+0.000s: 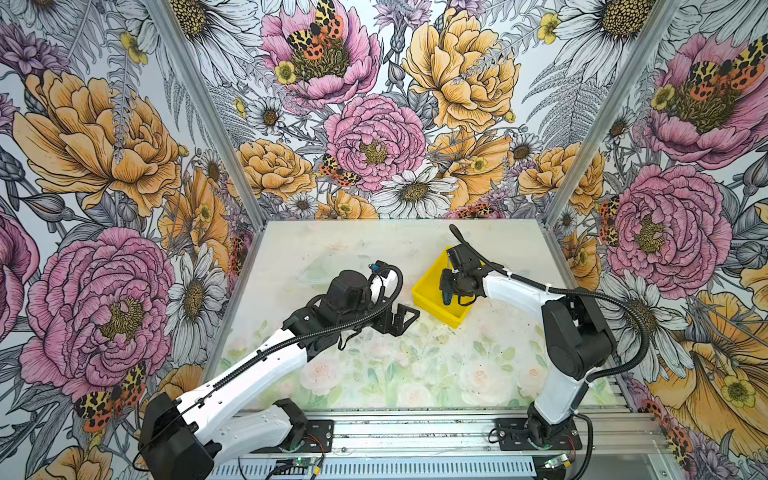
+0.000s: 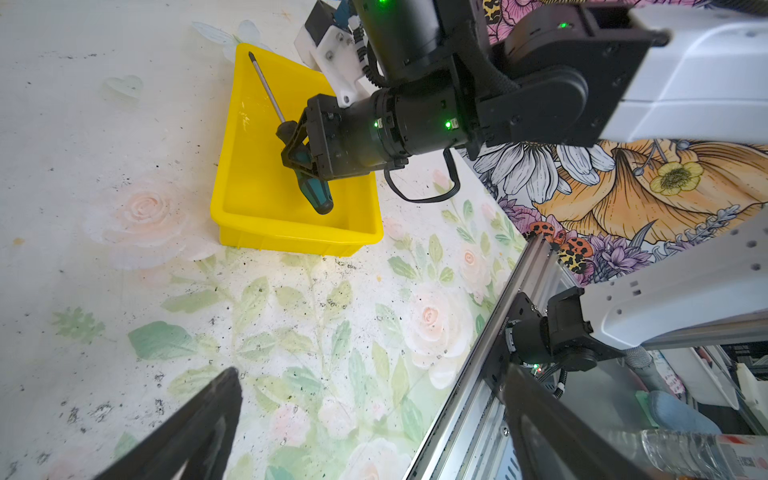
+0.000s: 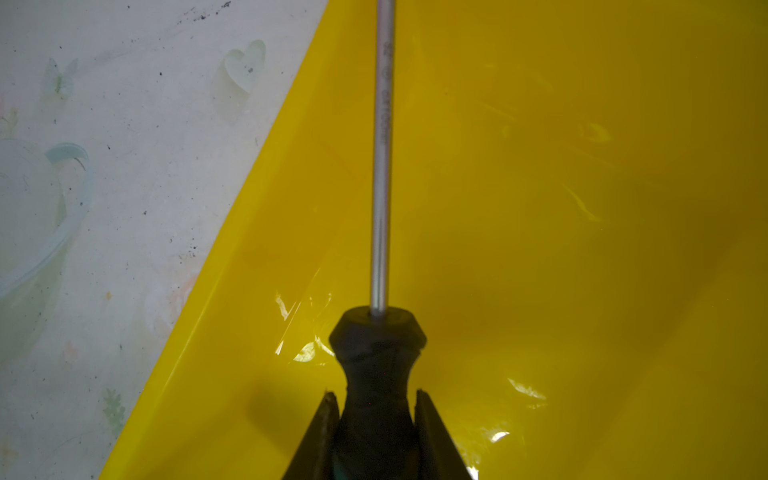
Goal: Put the screwdriver in the bin
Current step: 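Lower the screwdriver into the yellow bin and open the right gripper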
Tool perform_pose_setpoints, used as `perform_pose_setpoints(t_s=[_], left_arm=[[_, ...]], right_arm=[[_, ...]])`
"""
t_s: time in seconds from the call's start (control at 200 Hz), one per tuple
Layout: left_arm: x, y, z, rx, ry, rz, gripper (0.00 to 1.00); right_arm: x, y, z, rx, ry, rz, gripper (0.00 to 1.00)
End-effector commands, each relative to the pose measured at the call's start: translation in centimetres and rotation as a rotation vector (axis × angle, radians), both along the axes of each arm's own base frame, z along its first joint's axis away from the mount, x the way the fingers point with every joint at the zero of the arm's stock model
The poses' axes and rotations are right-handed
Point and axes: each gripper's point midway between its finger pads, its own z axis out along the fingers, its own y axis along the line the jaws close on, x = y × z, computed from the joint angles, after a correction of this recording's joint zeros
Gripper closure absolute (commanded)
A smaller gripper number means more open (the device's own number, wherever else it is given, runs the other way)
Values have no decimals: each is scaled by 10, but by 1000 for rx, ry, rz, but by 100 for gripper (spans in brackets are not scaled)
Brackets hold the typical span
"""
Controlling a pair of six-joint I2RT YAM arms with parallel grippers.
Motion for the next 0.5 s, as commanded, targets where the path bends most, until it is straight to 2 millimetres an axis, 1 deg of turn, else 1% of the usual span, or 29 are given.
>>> perform_pose_setpoints(t_s=[0.0, 0.255, 0.435, 0.495], left_arm=[[0, -4, 10, -18, -42, -17, 1], [1, -4, 11, -19, -43, -12, 1], [1, -4, 11, -19, -44, -12, 1], [2, -3, 12, -19, -48, -5, 1]], right_arm=[[6, -2, -3, -5, -22, -9, 100], [6, -3, -1, -7, -31, -19, 79], [5, -6, 4, -13, -43, -25, 74], [5, -6, 6, -12, -49, -25, 71]])
